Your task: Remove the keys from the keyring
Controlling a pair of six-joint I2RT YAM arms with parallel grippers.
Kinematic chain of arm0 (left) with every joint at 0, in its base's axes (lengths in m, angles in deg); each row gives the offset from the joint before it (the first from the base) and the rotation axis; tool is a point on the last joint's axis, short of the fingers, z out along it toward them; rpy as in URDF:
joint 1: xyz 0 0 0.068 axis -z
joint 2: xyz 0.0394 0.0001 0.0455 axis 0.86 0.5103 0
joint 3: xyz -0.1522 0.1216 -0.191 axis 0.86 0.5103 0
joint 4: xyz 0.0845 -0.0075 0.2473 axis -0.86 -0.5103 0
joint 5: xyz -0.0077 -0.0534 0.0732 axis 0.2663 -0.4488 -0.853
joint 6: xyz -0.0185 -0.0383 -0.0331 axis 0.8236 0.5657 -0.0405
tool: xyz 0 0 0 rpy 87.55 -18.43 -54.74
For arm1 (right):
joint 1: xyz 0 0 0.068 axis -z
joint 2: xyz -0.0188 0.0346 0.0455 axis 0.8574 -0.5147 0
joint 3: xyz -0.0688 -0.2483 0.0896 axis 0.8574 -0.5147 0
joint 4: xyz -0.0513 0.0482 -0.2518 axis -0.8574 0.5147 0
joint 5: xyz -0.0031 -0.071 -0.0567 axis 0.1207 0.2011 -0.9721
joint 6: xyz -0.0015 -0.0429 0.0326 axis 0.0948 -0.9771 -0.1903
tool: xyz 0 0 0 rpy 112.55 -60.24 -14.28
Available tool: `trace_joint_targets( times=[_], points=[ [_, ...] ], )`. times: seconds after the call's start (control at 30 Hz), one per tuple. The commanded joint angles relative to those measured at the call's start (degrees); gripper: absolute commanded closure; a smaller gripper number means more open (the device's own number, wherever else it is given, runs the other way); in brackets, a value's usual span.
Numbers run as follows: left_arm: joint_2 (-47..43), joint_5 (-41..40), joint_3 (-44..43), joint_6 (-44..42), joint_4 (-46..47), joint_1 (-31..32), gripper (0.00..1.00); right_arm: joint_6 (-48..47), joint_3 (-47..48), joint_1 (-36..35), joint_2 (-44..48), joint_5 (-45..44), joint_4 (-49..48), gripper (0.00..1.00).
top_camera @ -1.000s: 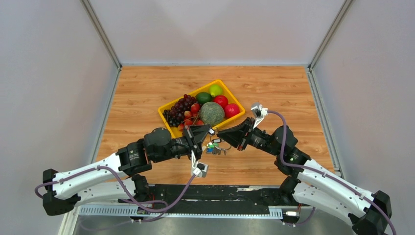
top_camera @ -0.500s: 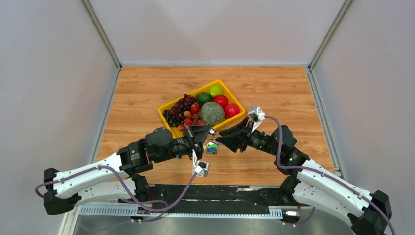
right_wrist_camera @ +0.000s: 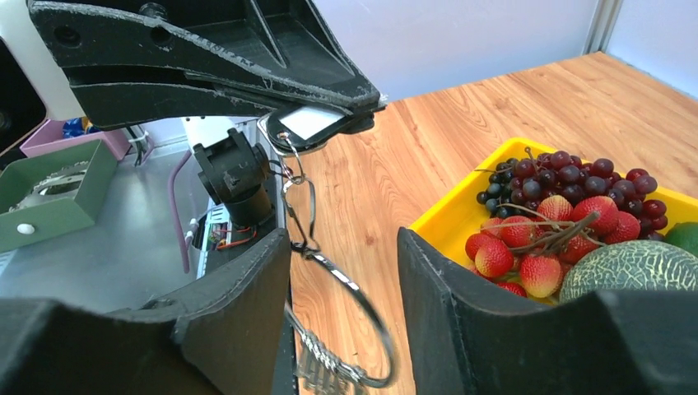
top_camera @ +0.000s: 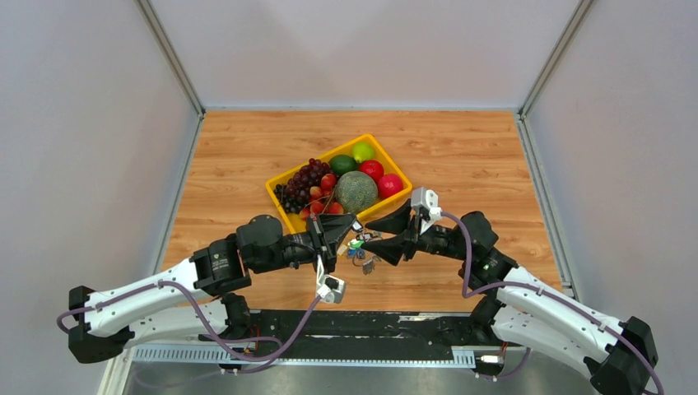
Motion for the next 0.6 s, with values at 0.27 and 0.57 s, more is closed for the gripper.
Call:
trace_joint_targets(
  times=[0.27,0.57],
  points=[
    [-1.65,5.5,-4.51,1.03,0.11,0.25,1.0,-3.98,4.59,0.24,-1.23,5.72,-3.96,0.53],
    [-0.88,6.24,-5.02,1.44,0.05,0.24,1.0,-4.45,5.37,0.2,-1.43,9.18,-5.35,0.54]
  ],
)
